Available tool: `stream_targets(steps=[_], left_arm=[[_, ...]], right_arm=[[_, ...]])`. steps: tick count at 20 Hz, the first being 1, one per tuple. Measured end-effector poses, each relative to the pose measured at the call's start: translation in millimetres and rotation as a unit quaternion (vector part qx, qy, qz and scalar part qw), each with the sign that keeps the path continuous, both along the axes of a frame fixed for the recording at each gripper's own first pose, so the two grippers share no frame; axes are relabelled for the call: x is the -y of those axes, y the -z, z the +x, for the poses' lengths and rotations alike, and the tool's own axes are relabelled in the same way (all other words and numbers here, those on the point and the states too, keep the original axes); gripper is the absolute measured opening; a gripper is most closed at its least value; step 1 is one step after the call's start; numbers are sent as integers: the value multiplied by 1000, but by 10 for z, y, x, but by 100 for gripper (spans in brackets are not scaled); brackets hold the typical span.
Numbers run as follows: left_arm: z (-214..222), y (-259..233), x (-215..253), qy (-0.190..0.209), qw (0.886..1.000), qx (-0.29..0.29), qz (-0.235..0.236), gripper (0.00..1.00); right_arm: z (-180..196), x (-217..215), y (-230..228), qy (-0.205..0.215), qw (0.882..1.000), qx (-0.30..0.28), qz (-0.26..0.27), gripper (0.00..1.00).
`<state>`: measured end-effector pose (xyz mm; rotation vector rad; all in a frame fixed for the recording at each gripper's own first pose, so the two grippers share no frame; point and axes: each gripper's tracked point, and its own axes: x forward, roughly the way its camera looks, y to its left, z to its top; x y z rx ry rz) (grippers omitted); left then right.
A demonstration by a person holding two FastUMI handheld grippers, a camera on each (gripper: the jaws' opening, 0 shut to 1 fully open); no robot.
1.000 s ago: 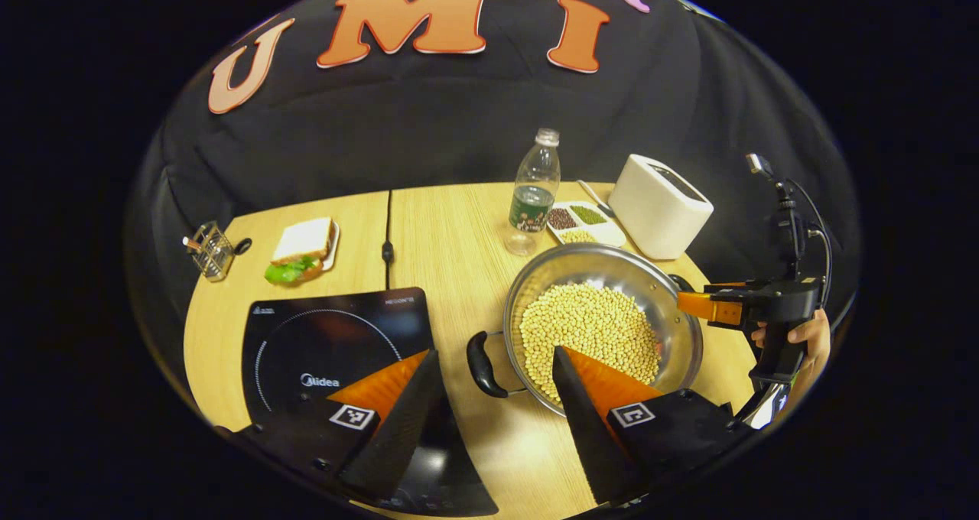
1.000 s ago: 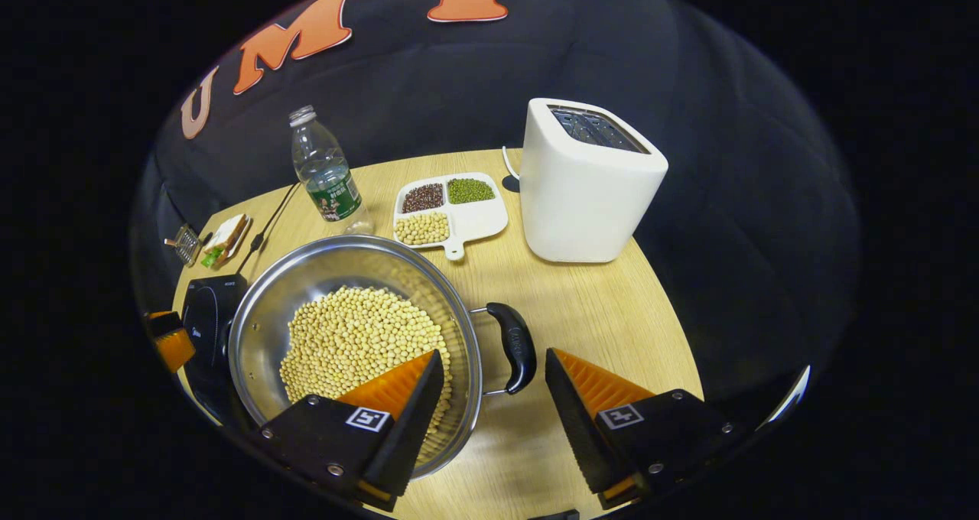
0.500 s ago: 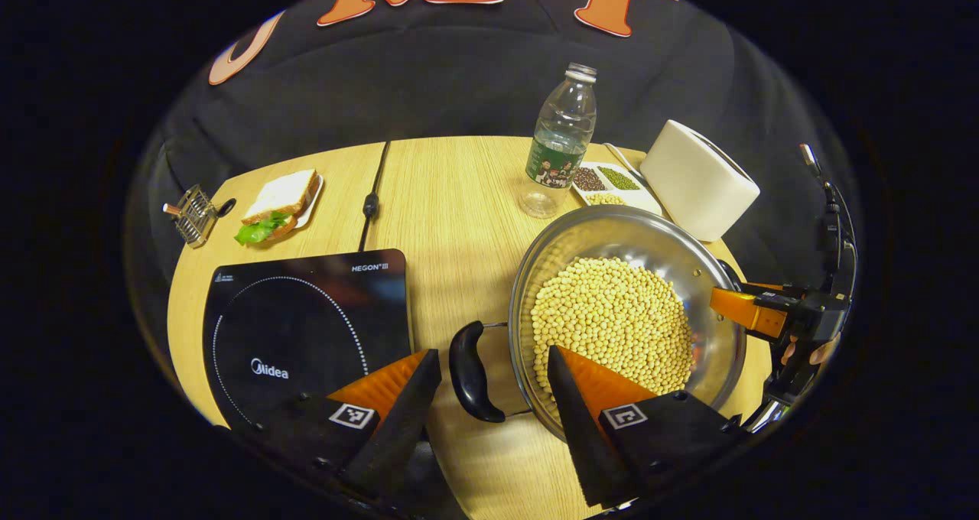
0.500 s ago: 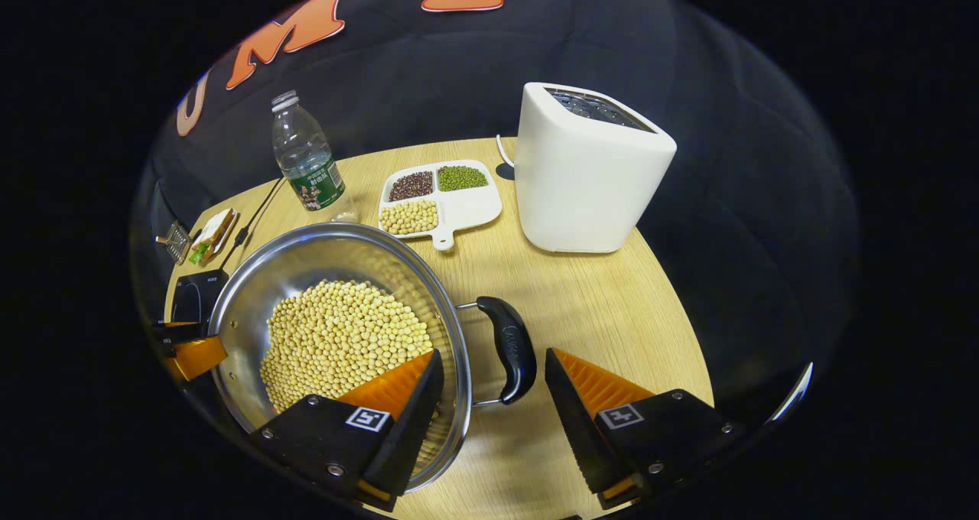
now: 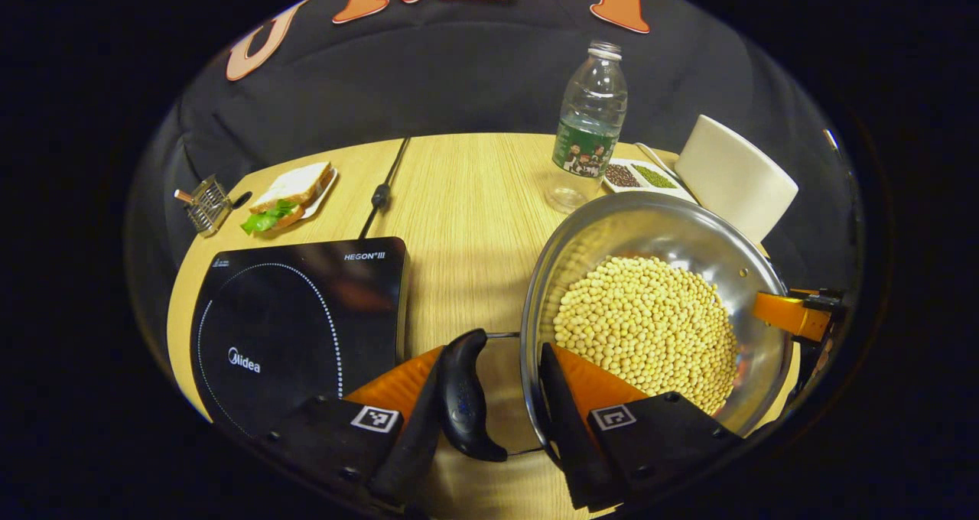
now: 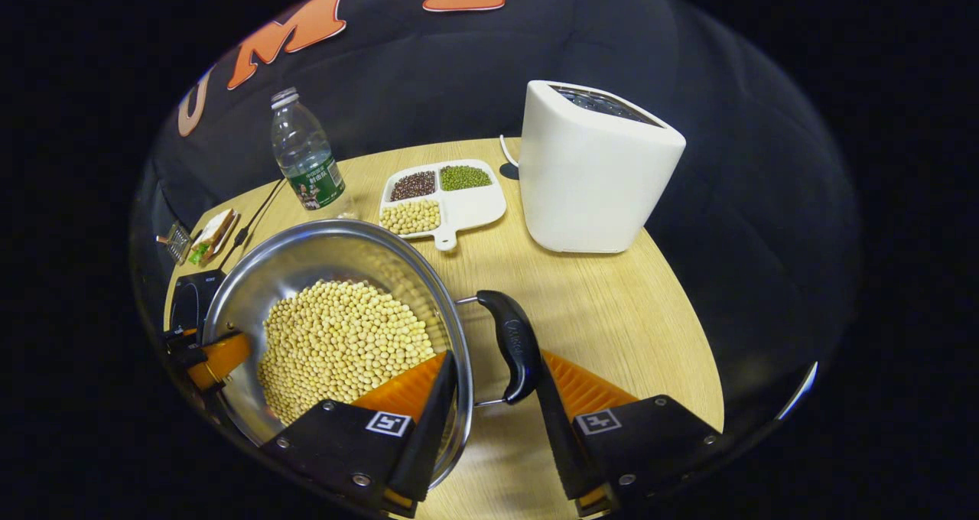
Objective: First push the handle of the pot to place it horizontally, then grasp the pot with both hands and set it on the induction cooktop.
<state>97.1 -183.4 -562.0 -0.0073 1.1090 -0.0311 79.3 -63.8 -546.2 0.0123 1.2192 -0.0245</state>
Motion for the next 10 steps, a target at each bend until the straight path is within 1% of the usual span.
stream_targets(steps=[1,2,3,6,7,10], left_arm=[[18,-18,2,-5,1000,8,2,75],[35,-13,6,-7,1000,13,4,77],[49,-13,-2,-10,1000,22,4,75],[100,-41,3,-18,999,40,2,74],[99,-43,4,-12,999,46,8,71],[134,-89,21,-2,998,66,22,72]], right_arm=[[8,-1,0,-3,1000,5,0,64],[15,2,-7,2,1000,11,3,64],[15,-6,-6,6,1000,15,4,63],[11,-7,-20,6,1000,30,-2,58],[6,-11,-27,10,999,35,-2,57],[-35,-1,-34,16,999,39,-5,54]])
